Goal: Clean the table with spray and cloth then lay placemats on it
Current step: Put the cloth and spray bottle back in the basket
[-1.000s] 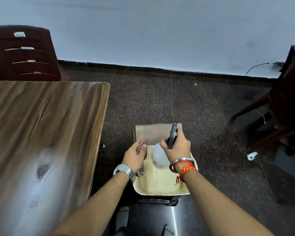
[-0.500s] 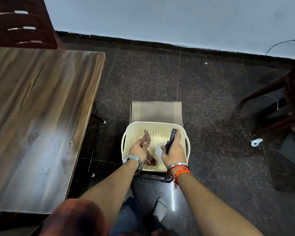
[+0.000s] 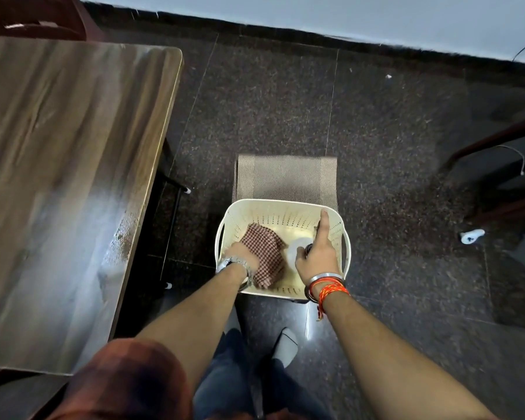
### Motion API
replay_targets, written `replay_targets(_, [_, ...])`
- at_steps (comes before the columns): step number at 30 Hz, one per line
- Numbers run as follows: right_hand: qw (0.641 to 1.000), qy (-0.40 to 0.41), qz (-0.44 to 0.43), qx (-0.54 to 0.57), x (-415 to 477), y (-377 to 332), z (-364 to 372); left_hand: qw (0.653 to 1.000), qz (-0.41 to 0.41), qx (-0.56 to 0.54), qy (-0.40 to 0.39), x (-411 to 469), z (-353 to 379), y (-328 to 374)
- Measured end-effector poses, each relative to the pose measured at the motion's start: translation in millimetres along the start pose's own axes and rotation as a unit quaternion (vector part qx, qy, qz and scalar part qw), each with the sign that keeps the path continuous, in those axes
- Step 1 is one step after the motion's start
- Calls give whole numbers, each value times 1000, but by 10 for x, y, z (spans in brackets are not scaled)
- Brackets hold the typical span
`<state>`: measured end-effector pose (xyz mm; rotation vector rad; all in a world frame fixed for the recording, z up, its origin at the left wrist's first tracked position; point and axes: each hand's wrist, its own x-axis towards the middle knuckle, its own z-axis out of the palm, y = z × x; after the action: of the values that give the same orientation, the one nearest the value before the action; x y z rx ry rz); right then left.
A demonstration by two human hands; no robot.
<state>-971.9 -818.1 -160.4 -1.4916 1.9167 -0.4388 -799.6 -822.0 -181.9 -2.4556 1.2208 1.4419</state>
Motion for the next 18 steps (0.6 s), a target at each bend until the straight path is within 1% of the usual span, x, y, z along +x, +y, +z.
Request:
replay_targets(2, [999,17,6,-39,16,-40,-38,999,32,23,-1,-64,-6,43])
replay_targets(4, [991,63,7,-116,-7,-78,-79,997,67,47,15,-89,-1,47])
replay_targets(6, [981,128,-7,-148,-20,-145,-165,993,102,20,50,-128,-47,87])
replay_targets(7, [975,158,-23,-157,11,-182,-213,990,116,-13,74,-148,-100,119])
replay_targets(8, [970,172,-37,-166,69,-212,-265,985,133,-37,99,-151,-163,155])
replay_targets(10, [971,150,-43,-179,248,-269,-361,971,186,-47,142,-159,-335,278])
replay_targets(12, [975,112,-29,-189,458,-350,-433,955,238,-31,172,-89,-512,421])
replay_targets(16, [981,72,-42,-175,822,-545,-405,948,273,6,162,191,-748,718])
replay_targets(18, [985,47,-40,-159,991,-639,-354,948,269,0,171,321,-773,859])
